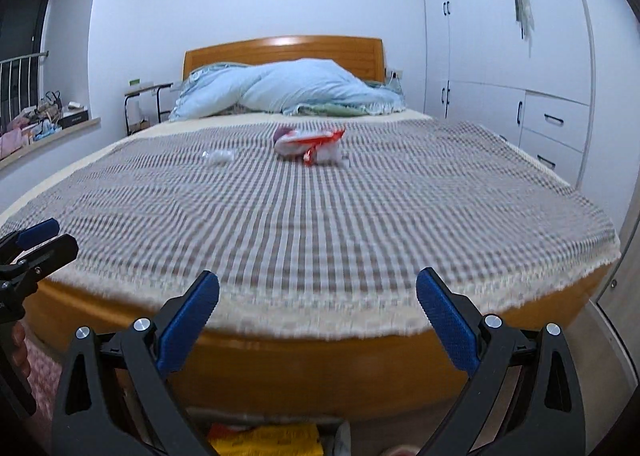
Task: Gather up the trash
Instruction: 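Move both open tools over the blanket toward the clear plastic bags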
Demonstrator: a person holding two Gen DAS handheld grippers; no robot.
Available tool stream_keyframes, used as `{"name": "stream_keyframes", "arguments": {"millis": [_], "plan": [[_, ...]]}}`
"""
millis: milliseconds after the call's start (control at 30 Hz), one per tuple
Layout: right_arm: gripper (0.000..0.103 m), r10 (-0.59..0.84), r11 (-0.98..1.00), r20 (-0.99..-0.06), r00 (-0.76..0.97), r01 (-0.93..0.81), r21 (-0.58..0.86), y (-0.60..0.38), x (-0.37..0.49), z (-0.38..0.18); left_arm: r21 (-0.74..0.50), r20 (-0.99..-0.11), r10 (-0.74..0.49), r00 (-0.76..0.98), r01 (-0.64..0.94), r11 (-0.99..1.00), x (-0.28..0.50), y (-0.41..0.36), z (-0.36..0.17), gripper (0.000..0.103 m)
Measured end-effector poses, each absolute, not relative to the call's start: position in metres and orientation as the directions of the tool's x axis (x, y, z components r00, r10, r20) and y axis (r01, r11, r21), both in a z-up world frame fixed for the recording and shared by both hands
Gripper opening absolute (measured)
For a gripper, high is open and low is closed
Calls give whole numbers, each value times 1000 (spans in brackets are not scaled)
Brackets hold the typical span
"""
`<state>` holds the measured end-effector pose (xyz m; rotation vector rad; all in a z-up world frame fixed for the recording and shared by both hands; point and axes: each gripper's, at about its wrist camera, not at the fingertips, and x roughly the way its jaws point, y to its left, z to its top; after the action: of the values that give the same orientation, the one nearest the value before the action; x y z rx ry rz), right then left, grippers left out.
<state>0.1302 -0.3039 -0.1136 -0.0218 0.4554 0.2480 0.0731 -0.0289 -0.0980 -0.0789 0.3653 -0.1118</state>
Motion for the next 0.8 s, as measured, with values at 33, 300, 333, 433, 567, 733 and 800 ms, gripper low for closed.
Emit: {"name": "stream_keyframes", "arguments": {"millis": [33,300,333,433,567,733,800], "plan": [[95,235,969,-432,871,-242,38,-303,135,-111,-101,-346,-118,931,88,991,78,-27,-95,95],[95,231,971,-391,891,-235,38,-301,173,-95,-115,-309,-93,947,60,992,112,-15,-75,95],[95,232,971,-385,893,-235,40,-300,179,-93,-116,-303,-91,949,57,992,116,-14,-72,95],[95,230,972,-371,899,-231,43,-300,192,-87,-114,-286,-83,955,52,992,126,-10,-65,95],[95,223,974,-352,909,-222,43,-298,211,-78,-105,-266,-73,961,47,993,140,-7,-57,95],[95,220,975,-337,915,-216,49,-293,235,-68,-104,-242,-63,968,39,994,158,-1,-45,95],[95,219,975,-330,918,-215,48,-292,243,-65,-104,-239,-60,969,36,994,166,1,-41,95]]}}
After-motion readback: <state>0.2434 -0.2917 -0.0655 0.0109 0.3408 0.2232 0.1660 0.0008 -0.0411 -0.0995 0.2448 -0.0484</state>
